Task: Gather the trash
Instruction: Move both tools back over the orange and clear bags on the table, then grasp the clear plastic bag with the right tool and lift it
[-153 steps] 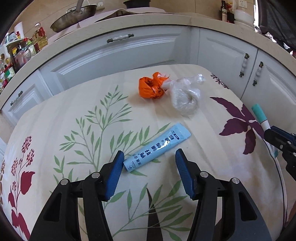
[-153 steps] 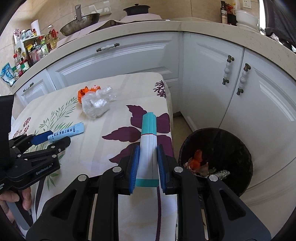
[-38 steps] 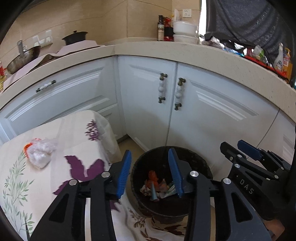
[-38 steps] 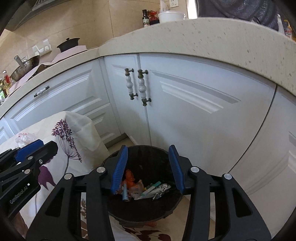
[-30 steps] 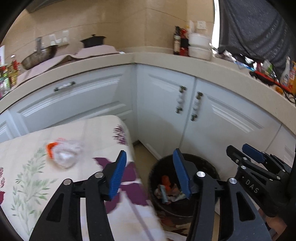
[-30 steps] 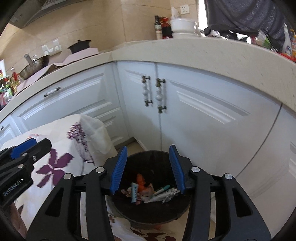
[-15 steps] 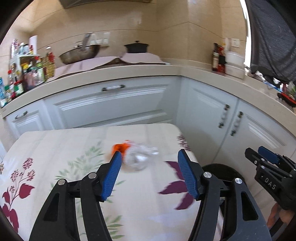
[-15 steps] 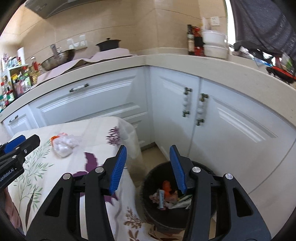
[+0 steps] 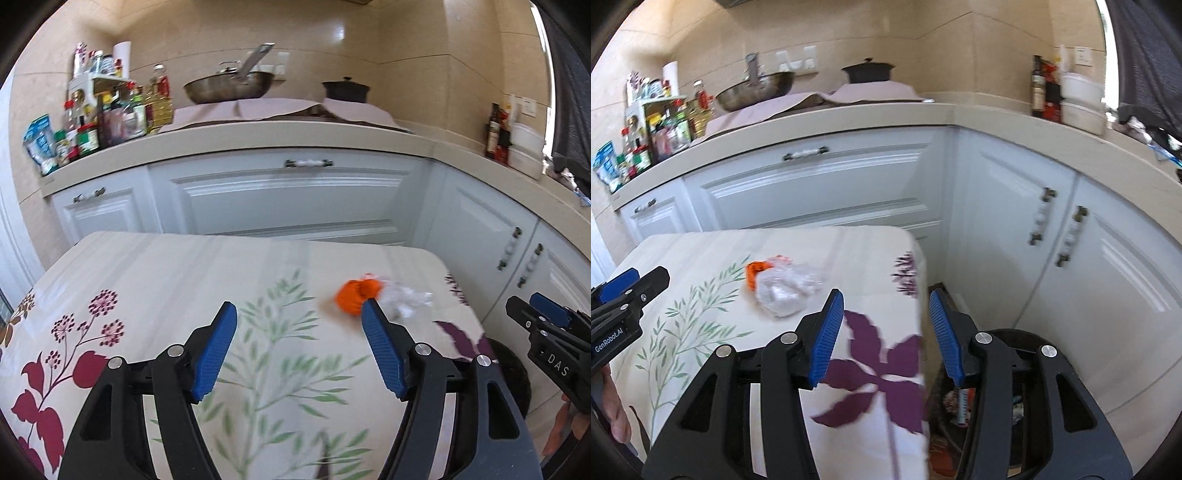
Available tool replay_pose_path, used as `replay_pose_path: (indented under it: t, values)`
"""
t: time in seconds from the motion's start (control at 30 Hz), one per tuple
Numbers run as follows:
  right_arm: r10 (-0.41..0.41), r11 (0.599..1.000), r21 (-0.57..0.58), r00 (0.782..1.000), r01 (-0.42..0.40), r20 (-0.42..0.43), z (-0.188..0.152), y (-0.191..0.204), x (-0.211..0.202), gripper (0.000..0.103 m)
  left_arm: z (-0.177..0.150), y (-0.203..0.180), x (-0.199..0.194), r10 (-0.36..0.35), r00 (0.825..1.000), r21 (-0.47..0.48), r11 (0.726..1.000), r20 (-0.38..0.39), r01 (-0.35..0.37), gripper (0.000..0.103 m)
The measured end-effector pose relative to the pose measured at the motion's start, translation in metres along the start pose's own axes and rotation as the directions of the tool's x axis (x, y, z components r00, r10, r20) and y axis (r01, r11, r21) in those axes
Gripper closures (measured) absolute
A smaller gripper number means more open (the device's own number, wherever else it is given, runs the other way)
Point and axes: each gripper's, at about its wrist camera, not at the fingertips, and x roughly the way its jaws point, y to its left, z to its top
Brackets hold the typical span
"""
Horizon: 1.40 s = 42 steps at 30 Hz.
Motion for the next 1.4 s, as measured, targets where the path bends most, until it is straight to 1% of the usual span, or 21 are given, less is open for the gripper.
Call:
replay_pose_path:
  t: [0.2,0.23,0.27,0.4,0.67,0.73,1.0,1.07,1.13,1.23,1.4]
  values:
    - [0.027,0.998,-0.051,0.999,-0.028,-0.018,0.006,0.033,0.019,0.055,-0.002,0.028,0.007,0.037,0.999,-0.031,0.999,-0.011,-0.037,0.034]
    - [0.031,0.998,-0.054,0.999,-0.032,-0.02,0.008,0.038,0.023,0.048,-0.002,0.03,0.008,0.042,0.999,-0.034,0.999,-0.012,-0.042,0.034]
    - [0.032,0.998,-0.059,0.999,-0.033,-0.017,0.009,0.044,0.026,0.044,-0.002,0.035,0.009,0.047,0.999,-0.038,0.998,-0.014,-0.048,0.034]
    - [0.041,0.996,-0.078,0.999,-0.043,-0.027,0.013,0.061,0.038,0.043,-0.002,0.051,0.012,0.066,0.998,-0.055,0.996,-0.023,-0.068,0.033]
    - [0.046,0.994,-0.094,0.997,-0.051,-0.055,0.017,0.08,0.063,0.031,-0.004,0.076,0.015,0.102,0.994,-0.071,0.992,-0.034,-0.105,0.032]
    - [0.04,0.994,-0.103,0.997,-0.047,-0.07,0.017,0.083,0.071,0.03,-0.005,0.081,0.017,0.105,0.994,-0.08,0.991,-0.042,-0.108,0.031]
    - [0.057,0.991,-0.109,0.99,-0.072,-0.129,0.013,0.089,0.091,0.031,-0.008,0.088,0.021,0.102,0.993,-0.089,0.99,-0.06,-0.108,0.031]
    - [0.062,0.992,-0.103,0.988,-0.077,-0.144,0.013,0.089,0.095,0.037,-0.007,0.088,0.022,0.101,0.993,-0.09,0.99,-0.06,-0.106,0.031]
    - [0.071,0.991,-0.098,0.986,-0.087,-0.151,0.012,0.089,0.097,0.038,-0.007,0.088,0.022,0.098,0.993,-0.092,0.99,-0.062,-0.103,0.031]
    - [0.08,0.99,-0.104,0.984,-0.098,-0.157,0.011,0.091,0.098,0.044,-0.007,0.086,0.024,0.094,0.993,-0.091,0.991,-0.066,-0.1,0.031]
    - [0.09,0.99,-0.096,0.984,-0.105,-0.154,0.01,0.09,0.095,0.048,-0.008,0.084,0.025,0.085,0.994,-0.09,0.992,-0.07,-0.091,0.031]
